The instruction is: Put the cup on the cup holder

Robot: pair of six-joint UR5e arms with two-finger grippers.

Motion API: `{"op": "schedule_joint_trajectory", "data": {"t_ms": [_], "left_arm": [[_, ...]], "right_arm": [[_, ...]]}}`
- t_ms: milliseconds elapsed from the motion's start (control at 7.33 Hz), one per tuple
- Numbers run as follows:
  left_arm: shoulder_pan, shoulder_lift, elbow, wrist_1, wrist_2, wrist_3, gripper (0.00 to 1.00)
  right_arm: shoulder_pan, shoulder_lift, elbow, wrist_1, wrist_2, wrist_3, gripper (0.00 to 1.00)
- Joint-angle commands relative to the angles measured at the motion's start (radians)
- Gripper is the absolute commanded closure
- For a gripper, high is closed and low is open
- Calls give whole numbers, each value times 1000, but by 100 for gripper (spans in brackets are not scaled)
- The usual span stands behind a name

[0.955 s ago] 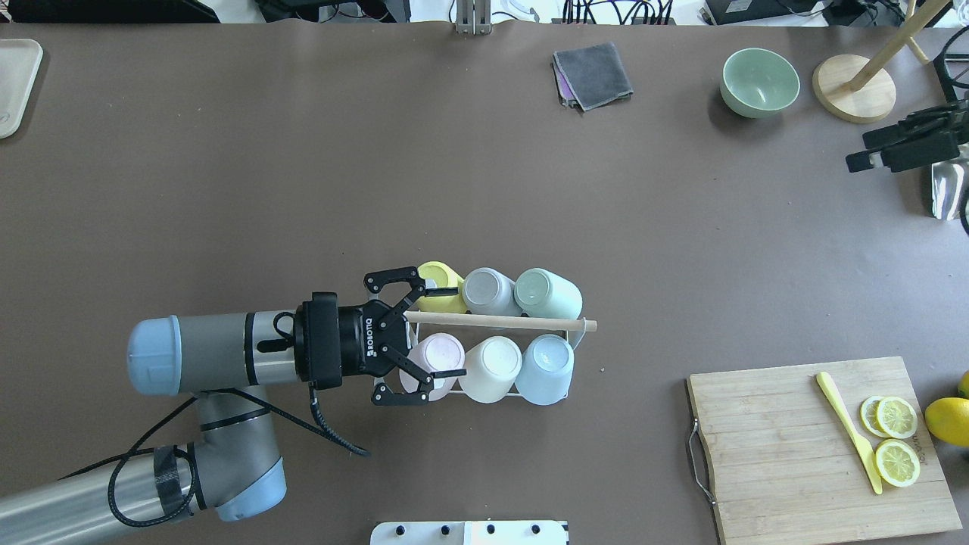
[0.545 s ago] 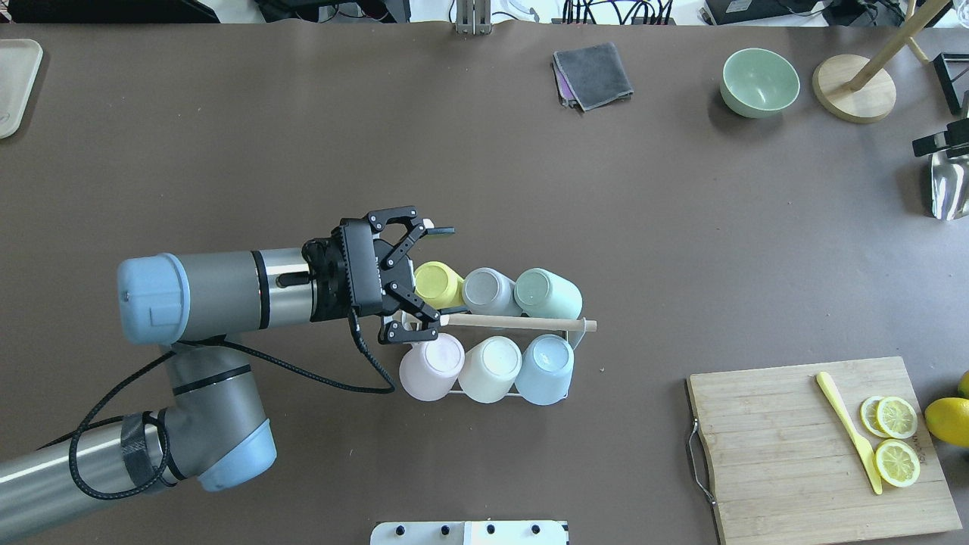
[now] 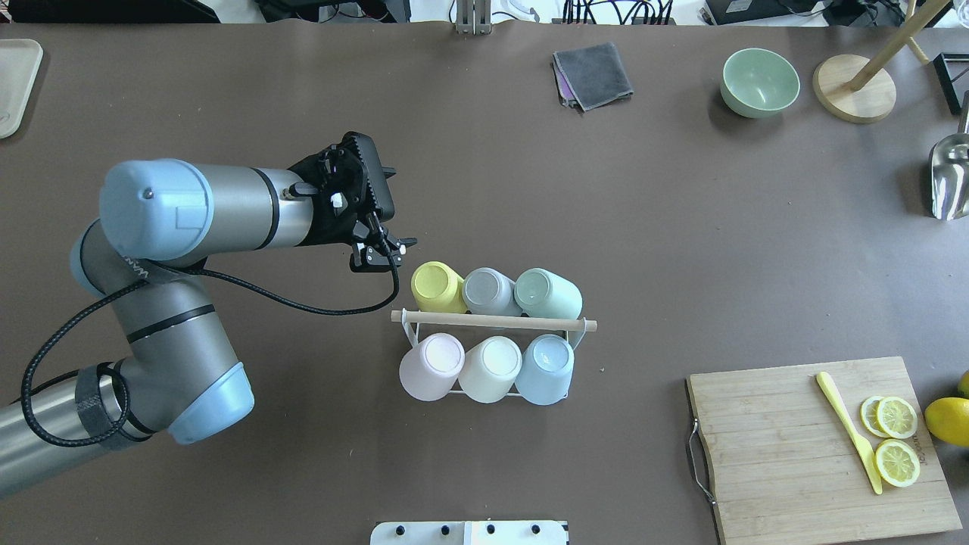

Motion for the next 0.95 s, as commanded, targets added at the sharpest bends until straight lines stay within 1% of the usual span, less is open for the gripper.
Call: {"op": "schedule_joint_trajectory", "data": {"t_ms": [0,136,273,409,545,682,818], "left_arm": [[-40,-15,-38,367,90,0,2],[-38,-15,-41,514,149,-3,2],[-37,-17,-27,543,213,-6,2],[-46,-2,-12,513,209,-68,2],[-46,24,-16,489,208,-260,2],[-69,43,-16,492,182,-296,2],[-162,55,-15,503,28,-282,2]], "right_arm": [[32,0,3,-208,-71,-55,0],[29,1,2,-278,-73,-46,0],[38,3,0,-338,-70,-49,0],[79,3,3,-340,-70,-49,0],[78,3,5,-340,-65,-49,0],[16,3,-3,-340,-62,-49,0],[38,3,2,-340,-62,-49,0]]}}
